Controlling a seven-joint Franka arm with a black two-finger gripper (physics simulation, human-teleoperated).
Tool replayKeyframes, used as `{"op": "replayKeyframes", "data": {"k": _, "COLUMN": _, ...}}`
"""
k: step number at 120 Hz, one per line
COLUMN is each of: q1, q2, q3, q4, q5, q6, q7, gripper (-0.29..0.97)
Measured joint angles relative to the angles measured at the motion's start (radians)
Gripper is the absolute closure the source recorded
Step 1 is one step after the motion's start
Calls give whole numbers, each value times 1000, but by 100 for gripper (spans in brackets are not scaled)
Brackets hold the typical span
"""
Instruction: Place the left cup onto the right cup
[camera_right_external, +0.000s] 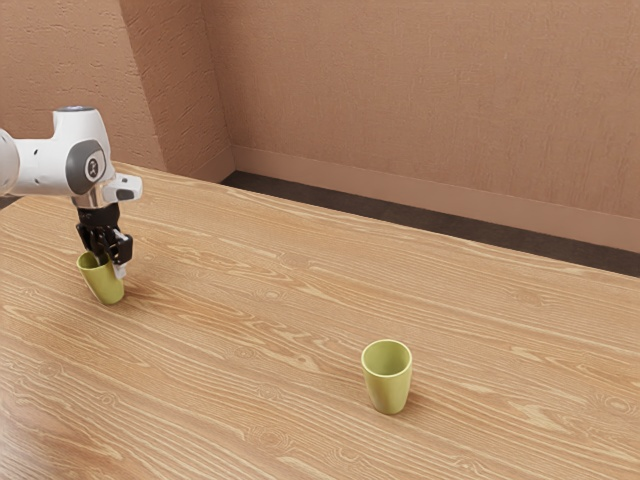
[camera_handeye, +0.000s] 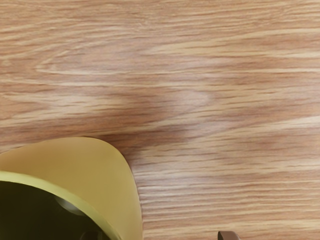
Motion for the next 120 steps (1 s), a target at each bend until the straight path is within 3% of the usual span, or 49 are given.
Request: {"op": "replayKeyframes", "data": {"k": 120, "q1": 12, "q2": -1, "q3": 0, "q4": -2, "q5": 0, "q6": 0, "q7": -2, "gripper": 55}}
